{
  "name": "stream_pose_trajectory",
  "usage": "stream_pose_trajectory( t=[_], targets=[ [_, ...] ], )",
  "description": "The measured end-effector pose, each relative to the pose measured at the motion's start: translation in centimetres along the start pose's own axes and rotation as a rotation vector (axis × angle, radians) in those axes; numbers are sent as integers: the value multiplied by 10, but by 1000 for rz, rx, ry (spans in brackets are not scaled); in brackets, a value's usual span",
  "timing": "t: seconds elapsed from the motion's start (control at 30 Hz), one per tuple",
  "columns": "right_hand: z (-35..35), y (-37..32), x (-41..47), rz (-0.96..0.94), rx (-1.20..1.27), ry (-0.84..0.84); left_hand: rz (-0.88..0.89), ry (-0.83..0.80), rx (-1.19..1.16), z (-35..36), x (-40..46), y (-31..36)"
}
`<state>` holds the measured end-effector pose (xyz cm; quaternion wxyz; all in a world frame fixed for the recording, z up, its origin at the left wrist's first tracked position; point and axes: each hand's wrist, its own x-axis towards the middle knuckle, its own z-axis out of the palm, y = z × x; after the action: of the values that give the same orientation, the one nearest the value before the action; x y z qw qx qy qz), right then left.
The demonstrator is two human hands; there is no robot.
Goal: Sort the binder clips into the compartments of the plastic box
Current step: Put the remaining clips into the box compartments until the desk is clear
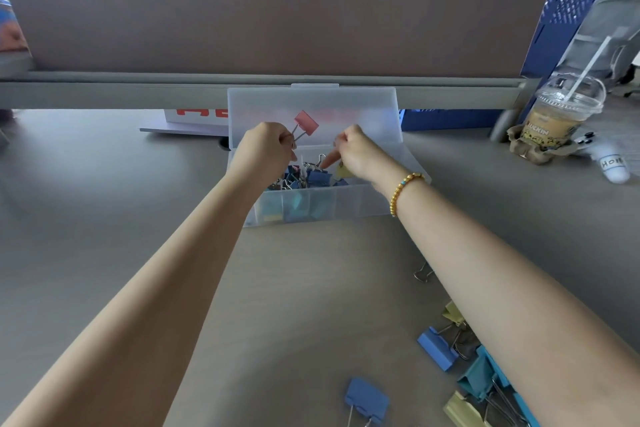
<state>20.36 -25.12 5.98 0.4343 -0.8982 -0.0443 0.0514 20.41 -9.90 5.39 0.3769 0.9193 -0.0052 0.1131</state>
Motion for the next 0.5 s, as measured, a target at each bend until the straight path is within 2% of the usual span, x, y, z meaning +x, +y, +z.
stream_pose_trajectory(
  t=[0.17, 0.27, 0.33, 0.43, 0.5],
  targets=[
    [2, 12, 3, -107, -308, 93, 6, 3, 10, -1, 0, 1],
    [-5, 17, 3, -123, -398, 153, 9, 0, 14, -1, 0, 0],
    [-10, 18, 3, -106, -426, 123, 7, -7, 19, 0, 0, 0],
    [-11, 18, 6, -27, -552, -38, 7, -8, 23, 1, 0, 1],
    [-12, 20, 7, -6, -540, -32, 27, -24, 27, 0, -1, 3]
  ],
)
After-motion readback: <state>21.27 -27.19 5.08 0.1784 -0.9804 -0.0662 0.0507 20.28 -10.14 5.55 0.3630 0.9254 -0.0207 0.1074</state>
